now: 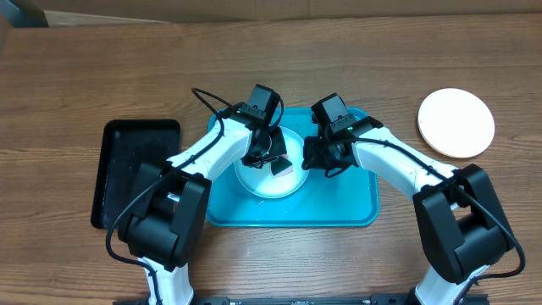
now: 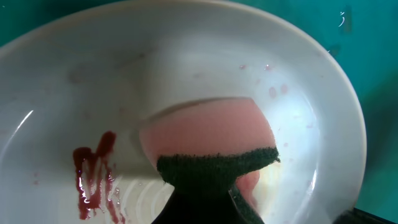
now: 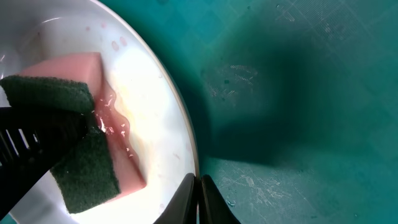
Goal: Clean dirty plates on tray and stack at the side
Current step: 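Scrub the red stain on the light blue plate with the left-held sponge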
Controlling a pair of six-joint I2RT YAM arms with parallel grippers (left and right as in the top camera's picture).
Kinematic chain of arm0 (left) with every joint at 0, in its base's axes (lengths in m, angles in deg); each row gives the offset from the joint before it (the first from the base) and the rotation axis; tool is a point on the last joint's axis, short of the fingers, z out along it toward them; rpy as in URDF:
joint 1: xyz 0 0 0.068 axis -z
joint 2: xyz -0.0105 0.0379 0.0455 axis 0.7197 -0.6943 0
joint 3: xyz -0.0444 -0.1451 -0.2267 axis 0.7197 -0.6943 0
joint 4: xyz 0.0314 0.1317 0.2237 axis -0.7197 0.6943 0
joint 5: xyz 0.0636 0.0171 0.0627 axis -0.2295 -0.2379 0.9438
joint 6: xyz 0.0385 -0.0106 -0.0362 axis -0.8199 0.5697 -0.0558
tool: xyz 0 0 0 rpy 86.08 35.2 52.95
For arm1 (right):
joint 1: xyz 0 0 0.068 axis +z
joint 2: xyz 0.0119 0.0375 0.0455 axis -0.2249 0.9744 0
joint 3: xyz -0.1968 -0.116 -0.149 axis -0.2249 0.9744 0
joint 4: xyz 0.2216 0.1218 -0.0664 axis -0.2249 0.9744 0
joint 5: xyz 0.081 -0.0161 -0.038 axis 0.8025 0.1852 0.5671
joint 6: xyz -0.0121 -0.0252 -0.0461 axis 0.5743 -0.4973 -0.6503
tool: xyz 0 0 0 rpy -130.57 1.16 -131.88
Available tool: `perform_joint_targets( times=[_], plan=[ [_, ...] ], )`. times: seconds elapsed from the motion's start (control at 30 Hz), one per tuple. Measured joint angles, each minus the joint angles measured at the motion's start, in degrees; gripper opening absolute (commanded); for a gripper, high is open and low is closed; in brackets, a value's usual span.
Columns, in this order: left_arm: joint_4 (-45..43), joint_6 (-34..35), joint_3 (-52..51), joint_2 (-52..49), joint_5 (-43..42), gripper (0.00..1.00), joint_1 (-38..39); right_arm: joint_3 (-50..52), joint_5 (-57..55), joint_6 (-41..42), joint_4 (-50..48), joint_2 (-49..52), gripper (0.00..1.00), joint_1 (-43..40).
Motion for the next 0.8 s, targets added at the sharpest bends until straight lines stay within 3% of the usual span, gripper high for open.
perform_joint_targets(
  times=[0.17,0.53,0.67,0.8],
  plan=[
    [4.28,-1.07,1.44,-0.24,6.75,0.04,0.72,-0.02,0.55,0.00,-0.48,-0.02,0.04,0.13],
    [22.38,-2.51,8.37,-3.06,33.55,0.04,0.46,-0.09,0.37,0.02,-0.02,-0.02,0.04,0.59],
    [26.99,-2.95,15.21,-3.61,35.89,0.04,0.04,-0.07,-0.17,0.02,0.09,-0.02,0.04,0.48],
    [27.65,-3.34,21.79,-3.61,30.75,0.04,-0.13,-0.07,-0.46,0.02,0.17,-0.02,0.04,0.48]
  ],
)
